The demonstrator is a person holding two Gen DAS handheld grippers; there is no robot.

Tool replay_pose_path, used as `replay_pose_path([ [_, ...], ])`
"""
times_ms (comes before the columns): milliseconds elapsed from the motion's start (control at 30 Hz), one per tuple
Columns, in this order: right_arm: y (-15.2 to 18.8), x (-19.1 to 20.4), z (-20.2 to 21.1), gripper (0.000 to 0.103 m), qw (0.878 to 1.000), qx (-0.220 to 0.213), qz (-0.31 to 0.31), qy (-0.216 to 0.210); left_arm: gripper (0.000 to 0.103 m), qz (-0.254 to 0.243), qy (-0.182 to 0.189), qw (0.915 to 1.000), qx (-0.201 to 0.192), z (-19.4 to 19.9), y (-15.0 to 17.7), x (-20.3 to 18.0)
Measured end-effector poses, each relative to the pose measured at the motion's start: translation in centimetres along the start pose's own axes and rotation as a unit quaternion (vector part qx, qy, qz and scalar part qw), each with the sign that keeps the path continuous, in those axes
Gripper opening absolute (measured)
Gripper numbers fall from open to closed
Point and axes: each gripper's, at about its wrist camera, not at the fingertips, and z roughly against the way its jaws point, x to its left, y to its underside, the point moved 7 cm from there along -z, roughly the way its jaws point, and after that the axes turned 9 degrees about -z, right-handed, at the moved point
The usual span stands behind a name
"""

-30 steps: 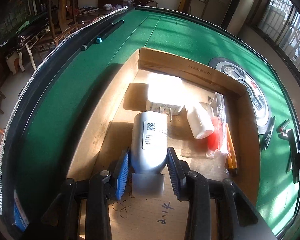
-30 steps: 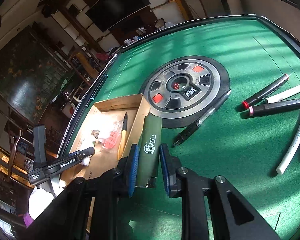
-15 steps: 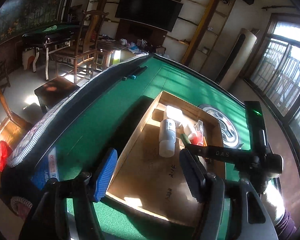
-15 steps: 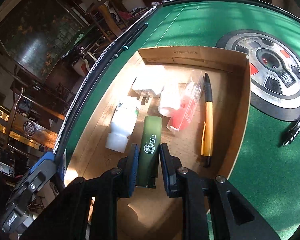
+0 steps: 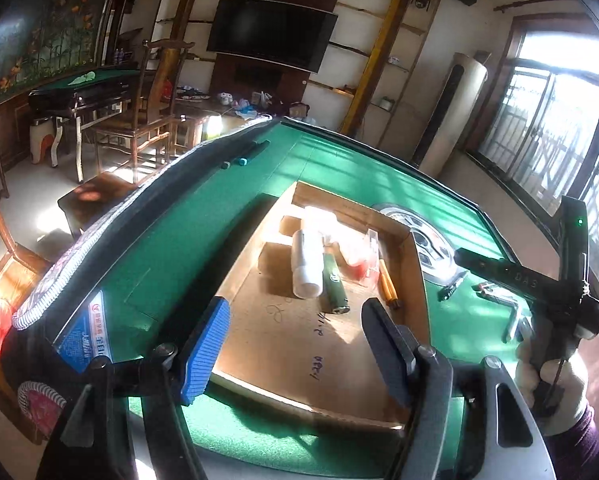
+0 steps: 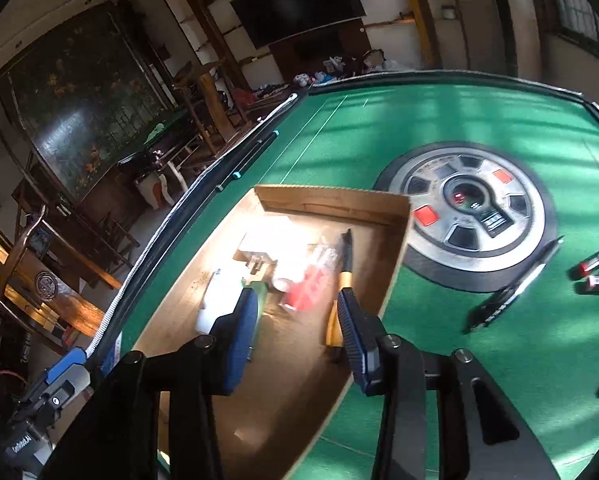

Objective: Organize rigid objects
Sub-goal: 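Open the left gripper to release the white bottle while the right gripper drops the green tube in the box, then grasp the black ballpoint pen with the left gripper while the right gripper grasps the red-capped black marker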

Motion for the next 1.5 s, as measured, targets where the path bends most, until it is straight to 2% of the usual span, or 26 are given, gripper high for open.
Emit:
replay_pose_path([
  [33,-0.2,-2.0,1.3,0.060,1.000,-0.014,0.003,0.027,0.072,-0.005,0.005,1.0000,0.001,-0.1,0.0,-0.6],
  [133,-1.3,-9.3,4.3,0.060,0.993,-0.037,-0.009,0.111,0.072,-0.022,0.019,0.9996,-0.003,0.1,0.0,-2.9],
  [200,-2.2,-14.5,5.5,0.060,0.986,-0.036,-0.046,0.153,0.072,-0.033,0.029,0.9990,-0.006,0.2,0.0,-4.6],
  [300,-3.7,-22.1,6.3,0.060,0.976,-0.028,-0.129,0.174,0.072,-0.045,0.050,0.9978,0.001,0.1,0.3,-7.0],
  [400,-5.3,-27.0,5.6,0.060,0.966,-0.021,-0.186,0.181,0.072,-0.060,0.056,0.9966,0.011,0.2,0.7,-8.7],
  [600,-7.1,-29.5,0.3,0.060,0.955,0.025,-0.200,0.219,0.072,-0.067,0.036,0.9971,0.008,0.8,0.5,-9.4],
  [700,-8.0,-29.8,-1.5,0.059,0.950,0.024,-0.195,0.243,0.072,-0.073,0.031,0.9968,0.011,0.9,0.6,-9.8],
  [767,-8.1,-30.1,-2.9,0.057,0.945,0.039,-0.193,0.259,0.072,-0.076,0.033,0.9964,0.015,0.7,0.8,-10.2],
  [833,-7.9,-29.9,-4.0,0.036,0.945,0.052,-0.191,0.261,0.072,-0.076,0.039,0.9961,0.018,0.5,0.9,-10.7],
  [867,-8.1,-29.6,-4.0,0.033,0.945,0.045,-0.179,0.269,0.072,-0.077,0.042,0.9959,0.020,0.4,0.9,-10.9],
  [933,-7.7,-28.3,-4.6,0.023,0.954,0.051,-0.159,0.249,0.072,-0.083,0.043,0.9954,0.021,0.3,1.0,-11.3],
  [1067,-5.3,-25.1,-4.2,0.015,0.965,0.067,-0.108,0.230,0.072,-0.095,0.054,0.9935,0.028,-0.3,1.1,-12.4],
  [1233,0.0,-22.1,-0.6,0.015,0.975,0.077,-0.101,0.184,0.072,-0.138,0.061,0.9879,0.036,-1.5,0.7,-15.2],
  [1300,1.7,-21.5,0.8,0.015,0.977,0.077,-0.110,0.168,0.072,-0.155,0.076,0.9841,0.042,-2.6,0.3,-17.0],
  [1367,2.4,-21.4,1.5,0.018,0.980,0.069,-0.123,0.137,0.072,-0.173,0.080,0.9800,0.055,-4.4,-0.2,-19.1],
  [1433,2.2,-21.9,1.7,0.026,0.985,0.043,-0.144,0.089,0.072,-0.195,0.084,0.9749,0.067,-6.5,-0.8,-21.4],
  [1500,2.0,-22.7,2.1,0.026,0.984,0.022,-0.168,0.060,0.072,-0.222,0.075,0.9690,0.078,-9.0,-1.3,-23.3],
])
